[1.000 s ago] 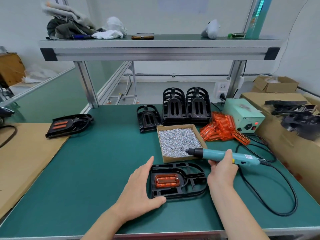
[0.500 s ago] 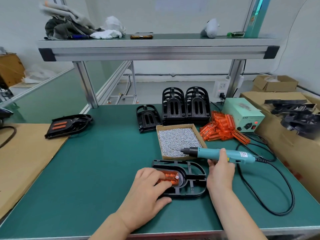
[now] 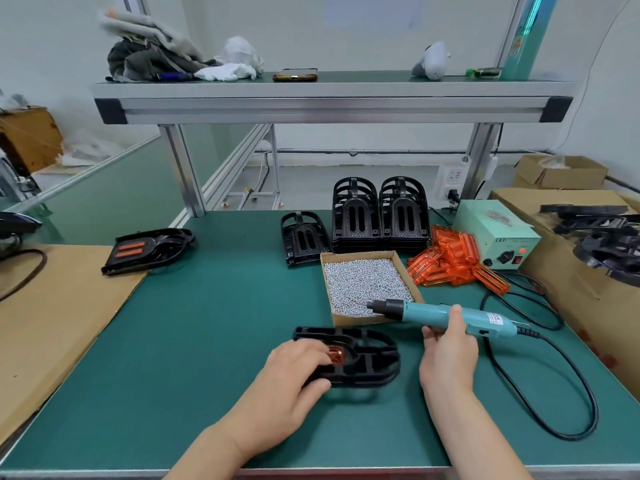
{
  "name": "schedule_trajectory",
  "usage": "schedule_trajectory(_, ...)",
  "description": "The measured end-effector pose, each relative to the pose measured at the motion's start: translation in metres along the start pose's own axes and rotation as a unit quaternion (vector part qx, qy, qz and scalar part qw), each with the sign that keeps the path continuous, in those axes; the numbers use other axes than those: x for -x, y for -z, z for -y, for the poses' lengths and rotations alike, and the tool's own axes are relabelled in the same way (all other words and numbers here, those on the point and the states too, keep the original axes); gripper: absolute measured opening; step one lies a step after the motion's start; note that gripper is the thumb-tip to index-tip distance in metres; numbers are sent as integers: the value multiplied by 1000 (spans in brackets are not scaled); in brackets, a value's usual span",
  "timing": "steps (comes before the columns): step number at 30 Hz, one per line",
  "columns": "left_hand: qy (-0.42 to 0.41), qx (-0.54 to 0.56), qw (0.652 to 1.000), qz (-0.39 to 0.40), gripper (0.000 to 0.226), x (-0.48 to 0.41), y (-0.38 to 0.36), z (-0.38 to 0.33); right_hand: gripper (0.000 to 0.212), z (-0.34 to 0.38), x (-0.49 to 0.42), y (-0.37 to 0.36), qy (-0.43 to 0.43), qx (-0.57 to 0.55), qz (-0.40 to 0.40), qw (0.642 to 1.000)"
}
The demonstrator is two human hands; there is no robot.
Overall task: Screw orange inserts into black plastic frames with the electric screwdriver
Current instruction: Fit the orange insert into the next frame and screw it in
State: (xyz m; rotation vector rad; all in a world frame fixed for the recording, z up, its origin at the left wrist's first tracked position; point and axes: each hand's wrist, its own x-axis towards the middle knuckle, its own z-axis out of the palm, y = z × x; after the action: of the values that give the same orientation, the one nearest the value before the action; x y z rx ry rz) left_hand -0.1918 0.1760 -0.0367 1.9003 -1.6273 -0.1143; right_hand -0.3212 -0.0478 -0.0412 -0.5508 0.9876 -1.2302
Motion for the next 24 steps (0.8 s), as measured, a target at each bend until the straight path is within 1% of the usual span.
schedule_trajectory(3,10,21,1000,-16,37,-4,19,3,28,-1,3,-3,5,0,3,1000)
schedule_trajectory(6,23,39,998,-53,24,-13,37,7,20,-3,4,-4,12,3,-2,1000)
schedule_trajectory(9,40,61,994,-83,20,-26,47,13,19,-5,5,-6,7,-4,-3,1000)
schedule_trajectory(12,93,106,983,-115,16,-41,48,19,21,-10,7,-9,5,-10,0,1000)
schedule_trajectory(14,137,134,972,-133,24,-50,44,24,23,-14,10,-11,5,-1,1,1000)
schedule_trajectory(17,195,199,947,-162,48,-56,40,30,20,-18,9,-12,12,7,0,1000)
schedule_trajectory(19,228,254,925,-165,49,-54,38,34,18,-18,8,-11,17,13,1,1000)
schedule_trajectory(21,260,292,909,-146,45,-46,33,41,17,-18,8,-9,22,19,6,1000)
schedule_trajectory(22,270,300,905,-131,45,-41,30,45,17,-18,9,-9,23,19,8,1000)
schedule_trajectory(24,266,296,912,-103,47,-32,23,50,17,-18,9,-9,23,18,9,1000)
